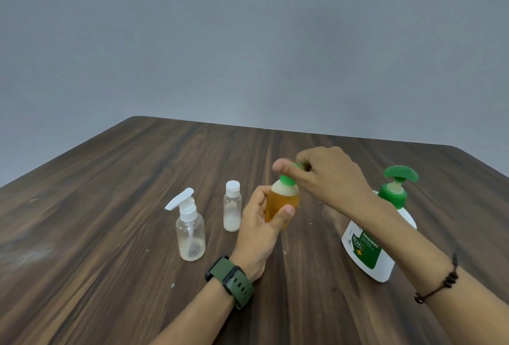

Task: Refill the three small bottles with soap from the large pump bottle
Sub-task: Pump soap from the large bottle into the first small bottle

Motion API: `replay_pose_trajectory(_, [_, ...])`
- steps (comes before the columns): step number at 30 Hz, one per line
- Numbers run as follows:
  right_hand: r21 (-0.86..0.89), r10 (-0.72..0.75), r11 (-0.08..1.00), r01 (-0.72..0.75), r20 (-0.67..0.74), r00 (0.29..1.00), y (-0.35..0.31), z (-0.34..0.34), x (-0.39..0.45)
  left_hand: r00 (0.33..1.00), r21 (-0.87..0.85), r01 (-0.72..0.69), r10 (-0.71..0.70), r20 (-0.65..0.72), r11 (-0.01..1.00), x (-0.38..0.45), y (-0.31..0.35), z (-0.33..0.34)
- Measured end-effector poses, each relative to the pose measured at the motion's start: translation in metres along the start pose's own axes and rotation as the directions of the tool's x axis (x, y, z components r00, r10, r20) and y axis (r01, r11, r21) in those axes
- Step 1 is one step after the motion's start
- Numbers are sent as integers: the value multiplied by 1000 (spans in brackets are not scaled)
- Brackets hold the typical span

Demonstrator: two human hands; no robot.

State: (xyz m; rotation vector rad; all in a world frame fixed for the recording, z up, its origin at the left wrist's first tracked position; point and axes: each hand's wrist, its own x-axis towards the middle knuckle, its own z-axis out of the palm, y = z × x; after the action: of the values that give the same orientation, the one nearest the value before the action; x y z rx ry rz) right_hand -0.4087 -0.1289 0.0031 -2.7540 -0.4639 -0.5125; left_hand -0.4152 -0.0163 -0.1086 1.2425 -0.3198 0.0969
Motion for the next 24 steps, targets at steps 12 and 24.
replay_pose_trajectory(12, [-3,-138,990,138,23,990,-1,7,1,1000,33,7,-7,-5,999,1,-1,-2])
replay_pose_trajectory(24, [-107,12,994,-16,-38,999,17,26,20,999,203,40,-32,-43,978,1,-1,1])
